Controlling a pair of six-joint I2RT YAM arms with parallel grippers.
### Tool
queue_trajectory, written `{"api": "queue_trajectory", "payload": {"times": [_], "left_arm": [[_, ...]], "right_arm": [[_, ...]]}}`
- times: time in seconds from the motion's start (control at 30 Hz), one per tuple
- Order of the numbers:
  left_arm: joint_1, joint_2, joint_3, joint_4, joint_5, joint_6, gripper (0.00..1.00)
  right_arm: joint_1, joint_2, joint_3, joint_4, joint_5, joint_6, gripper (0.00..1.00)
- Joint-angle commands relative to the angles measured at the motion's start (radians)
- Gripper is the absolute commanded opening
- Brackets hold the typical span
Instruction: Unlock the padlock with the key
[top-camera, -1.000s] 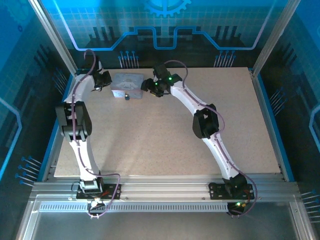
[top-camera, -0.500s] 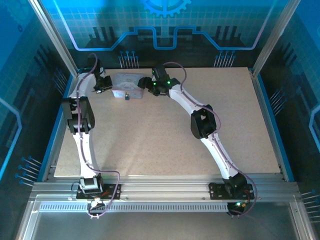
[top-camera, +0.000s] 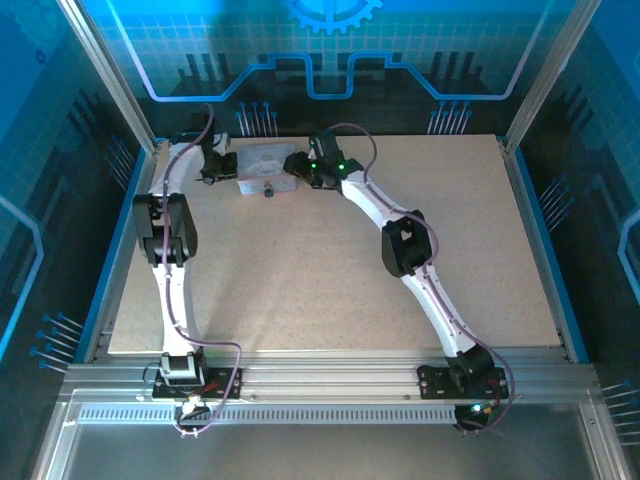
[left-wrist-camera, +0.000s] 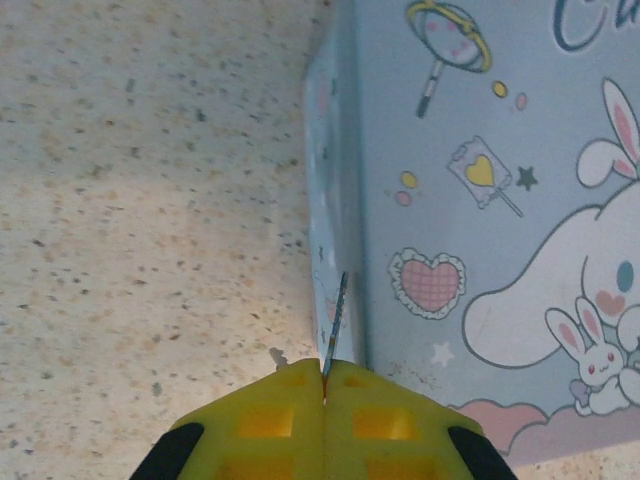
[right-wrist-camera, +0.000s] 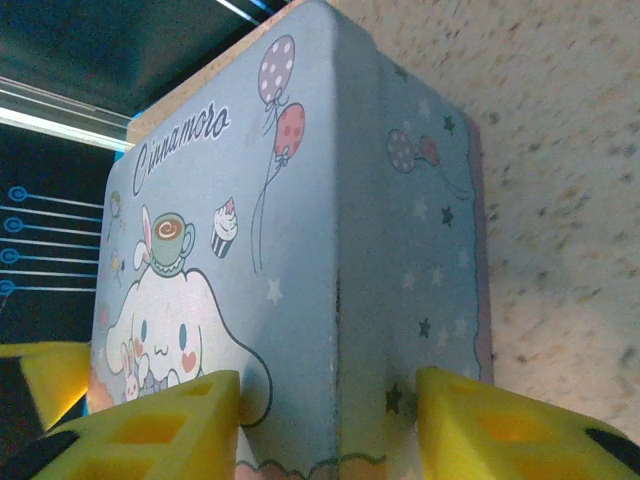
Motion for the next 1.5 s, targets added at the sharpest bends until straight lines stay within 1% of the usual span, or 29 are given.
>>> {"api": "queue_trajectory", "payload": {"times": [0.0,0.17,0.37,0.47,0.7,0.9,0.97,1.03,1.13,1.3,1.4,1.47], "left_arm": [[-0.063,-0.042,0.012,-0.039,0.105,0.035,0.0],[-0.115,-0.096,-0.083,-0.006,0.129,0.032,0.0],[-0.178,-0.206,-0.268,0.069,0.152,-0.002,0.0],[-0.215,-0.278,-0.372,0.12,0.159,-0.029,0.0],[-0.343,-0.417,-0.579,0.228,0.154,-0.116,0.0],[-0.452,-0.498,-0.685,0.308,0.132,-0.195,0.0],[-0.477,-0.511,-0.7,0.32,0.12,-0.204,0.0],[-0.482,-0.519,-0.714,0.33,0.114,-0.214,0.0],[-0.48,-0.529,-0.727,0.337,0.091,-0.211,0.0],[-0.452,-0.573,-0.756,0.336,0.086,-0.201,0.0],[-0.418,-0.625,-0.799,0.343,0.102,-0.199,0.0],[-0.396,-0.67,-0.838,0.35,0.114,-0.191,0.0]], "right_arm": [[0.015,-0.068,-0.062,-0.078,-0.045,-0.054,0.45],[0.015,-0.226,-0.313,-0.046,-0.053,-0.101,0.41],[0.011,-0.435,-0.631,-0.001,-0.039,-0.159,0.39],[0.002,-0.565,-0.83,0.044,-0.03,-0.162,0.39],[-0.022,-0.838,-1.236,0.074,0.014,-0.174,0.4],[-0.088,-1.038,-1.465,0.033,0.051,-0.179,0.4],[-0.106,-1.098,-1.526,0.021,0.067,-0.185,0.4],[-0.122,-1.152,-1.568,0.01,0.076,-0.192,0.42],[-0.132,-1.23,-1.596,-0.027,0.099,-0.207,0.48],[-0.132,-1.358,-1.598,-0.122,0.162,-0.233,0.62],[-0.122,-1.444,-1.61,-0.179,0.223,-0.234,0.64],[-0.087,-1.499,-1.618,-0.221,0.299,-0.233,0.64]]}}
